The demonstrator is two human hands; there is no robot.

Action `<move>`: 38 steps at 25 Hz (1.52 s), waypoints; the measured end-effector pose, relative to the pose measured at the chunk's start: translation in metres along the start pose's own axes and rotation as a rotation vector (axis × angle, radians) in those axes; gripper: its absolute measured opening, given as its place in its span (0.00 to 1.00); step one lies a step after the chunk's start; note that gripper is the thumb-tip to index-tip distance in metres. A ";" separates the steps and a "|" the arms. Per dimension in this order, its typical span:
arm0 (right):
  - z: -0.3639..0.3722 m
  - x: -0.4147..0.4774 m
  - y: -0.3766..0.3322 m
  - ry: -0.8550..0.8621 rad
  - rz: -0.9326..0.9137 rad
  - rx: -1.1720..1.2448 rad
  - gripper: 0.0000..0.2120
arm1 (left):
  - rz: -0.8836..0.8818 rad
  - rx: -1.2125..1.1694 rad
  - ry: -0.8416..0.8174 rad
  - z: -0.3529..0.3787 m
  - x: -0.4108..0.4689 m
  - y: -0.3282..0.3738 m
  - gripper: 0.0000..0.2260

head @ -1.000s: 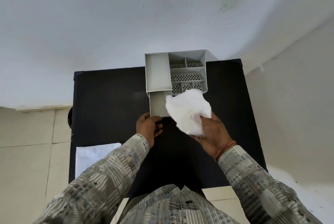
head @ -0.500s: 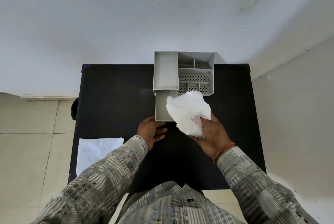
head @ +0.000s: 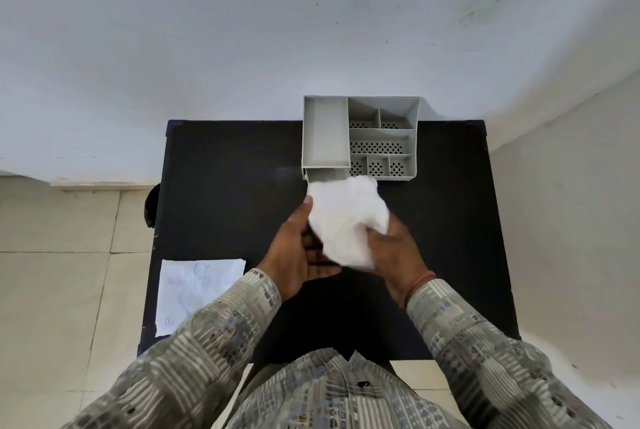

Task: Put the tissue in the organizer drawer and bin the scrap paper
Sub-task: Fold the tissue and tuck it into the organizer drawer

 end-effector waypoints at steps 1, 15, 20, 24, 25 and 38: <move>-0.001 0.000 -0.003 0.040 -0.136 -0.295 0.19 | 0.092 0.091 0.007 -0.001 -0.004 0.004 0.20; 0.020 0.046 -0.032 -0.003 -0.504 -0.837 0.28 | 0.821 0.874 0.421 0.018 0.020 0.051 0.21; 0.041 0.062 -0.022 -0.061 -0.609 -0.993 0.29 | 0.918 1.037 0.505 0.024 0.030 0.058 0.39; 0.041 0.067 -0.007 -0.063 -0.670 -1.008 0.20 | 1.025 1.210 0.505 0.024 0.044 0.053 0.38; 0.041 0.066 -0.004 -0.066 -0.682 -1.046 0.19 | 1.057 1.241 0.513 0.025 0.046 0.053 0.36; 0.083 0.032 -0.022 -0.158 -0.788 -0.980 0.27 | 1.268 1.770 0.538 0.048 0.060 0.050 0.23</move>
Point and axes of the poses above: each hand's wrist, its own x-axis towards the middle knuckle, its own z-axis out of the palm, y = z × x, the point moved 7 cm from there along x, towards the middle knuckle, and after that the axes turned 14 degrees about y, right-handed, at the moved point
